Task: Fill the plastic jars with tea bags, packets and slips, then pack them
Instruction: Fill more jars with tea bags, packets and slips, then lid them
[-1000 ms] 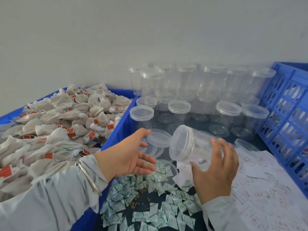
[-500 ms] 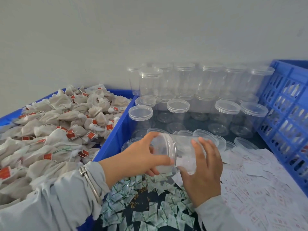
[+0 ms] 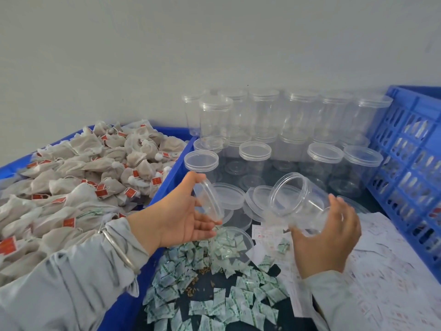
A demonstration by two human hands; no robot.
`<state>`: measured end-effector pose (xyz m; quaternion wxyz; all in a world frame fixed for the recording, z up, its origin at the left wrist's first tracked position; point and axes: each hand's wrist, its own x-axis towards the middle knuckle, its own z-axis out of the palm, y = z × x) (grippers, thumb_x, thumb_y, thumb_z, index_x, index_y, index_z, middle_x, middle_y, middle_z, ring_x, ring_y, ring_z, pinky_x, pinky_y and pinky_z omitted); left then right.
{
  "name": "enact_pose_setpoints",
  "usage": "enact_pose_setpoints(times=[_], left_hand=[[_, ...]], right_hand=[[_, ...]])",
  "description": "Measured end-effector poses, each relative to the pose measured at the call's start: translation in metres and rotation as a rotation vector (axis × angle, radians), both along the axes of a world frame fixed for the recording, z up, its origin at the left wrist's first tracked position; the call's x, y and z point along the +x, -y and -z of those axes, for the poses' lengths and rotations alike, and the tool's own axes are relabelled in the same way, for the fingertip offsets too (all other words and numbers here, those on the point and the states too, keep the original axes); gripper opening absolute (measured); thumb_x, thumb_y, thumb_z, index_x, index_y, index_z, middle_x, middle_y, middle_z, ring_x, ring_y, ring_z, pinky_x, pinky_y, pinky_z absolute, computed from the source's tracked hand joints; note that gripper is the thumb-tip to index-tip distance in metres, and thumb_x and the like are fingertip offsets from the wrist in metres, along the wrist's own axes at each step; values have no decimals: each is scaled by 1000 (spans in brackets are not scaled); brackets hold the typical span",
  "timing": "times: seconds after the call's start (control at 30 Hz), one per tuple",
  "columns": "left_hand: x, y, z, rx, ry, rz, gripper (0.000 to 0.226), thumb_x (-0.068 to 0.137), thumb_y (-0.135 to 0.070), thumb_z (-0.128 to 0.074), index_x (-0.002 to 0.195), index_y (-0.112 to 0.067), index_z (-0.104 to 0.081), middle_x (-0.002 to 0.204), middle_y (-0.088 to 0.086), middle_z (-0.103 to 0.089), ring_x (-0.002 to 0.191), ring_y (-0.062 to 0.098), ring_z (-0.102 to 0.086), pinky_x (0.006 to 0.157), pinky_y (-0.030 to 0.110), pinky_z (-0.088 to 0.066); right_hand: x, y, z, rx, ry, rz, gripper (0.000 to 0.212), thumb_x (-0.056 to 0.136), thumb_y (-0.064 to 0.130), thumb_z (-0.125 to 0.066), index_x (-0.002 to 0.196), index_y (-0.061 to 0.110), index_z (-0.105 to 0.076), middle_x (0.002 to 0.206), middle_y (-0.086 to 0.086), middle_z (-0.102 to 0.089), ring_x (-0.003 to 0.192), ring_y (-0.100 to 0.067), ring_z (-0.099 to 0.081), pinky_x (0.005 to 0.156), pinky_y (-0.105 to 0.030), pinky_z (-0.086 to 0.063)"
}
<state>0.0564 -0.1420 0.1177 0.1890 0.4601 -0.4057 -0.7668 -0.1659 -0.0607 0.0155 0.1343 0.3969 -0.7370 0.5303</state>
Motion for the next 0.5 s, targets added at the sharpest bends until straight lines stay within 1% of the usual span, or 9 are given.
enact_pose_setpoints(times=[0.03,0.07,0.1,0.13,0.2,0.27,0.37,0.5], left_hand=[[-2,-1,0,-12,-40,-23,72,68,-53,-61,116,0,-52,84,21,-64,62,24,-61,60,31,-56],[-4,-2,1,-13,-78,-36,75,63,-48,-65,119,-1,-49,87,20,-66,69,26,-65,63,32,-57],[-6,-4,2,-15,-115,-49,74,66,-43,-66,124,-1,-46,92,21,-68,77,29,-69,65,33,-58],[-8,-5,2,-27,-160,-67,67,75,-36,-64,128,-2,-41,101,24,-67,85,31,-70,68,34,-59],[-11,-7,-1,-71,-256,-144,48,95,-21,-47,136,-1,-35,113,26,-63,94,32,-69,70,34,-59],[-11,-6,-3,-124,-314,-244,42,99,-7,-37,140,-1,-31,119,23,-59,95,30,-69,73,33,-59],[-11,-5,-1,-186,-272,-290,48,96,4,-36,144,-3,-28,129,20,-54,100,26,-67,78,32,-58],[-10,-2,2,-250,-167,-268,50,96,5,-37,144,-5,-29,140,16,-45,114,24,-59,90,34,-51]], right_hand=[[-1,1,1,-1,6,-9,94,53,0,-90,135,2,-45,140,-22,-42,131,-31,-27,108,-56,-26],[1,1,2,-5,-4,-29,94,52,0,-90,135,1,-45,140,-22,-42,131,-30,-27,108,-55,-26],[5,2,4,-13,-20,-53,95,51,1,-91,135,1,-45,139,-22,-42,130,-30,-27,108,-54,-26],[10,3,5,-24,-36,-73,97,50,2,-91,135,2,-45,139,-21,-42,130,-29,-28,107,-53,-27],[18,4,7,-43,-55,-103,101,47,5,-93,135,7,-43,138,-19,-43,129,-25,-28,106,-49,-27],[21,4,9,-46,-57,-125,104,47,8,-94,135,12,-39,137,-18,-42,127,-24,-27,104,-46,-26],[22,4,12,-30,-38,-145,104,48,10,-94,136,11,-39,138,-19,-41,126,-22,-27,103,-46,-25],[23,4,11,-12,-27,-152,102,46,9,-94,135,6,-44,137,-21,-44,124,-23,-28,103,-44,-24]])
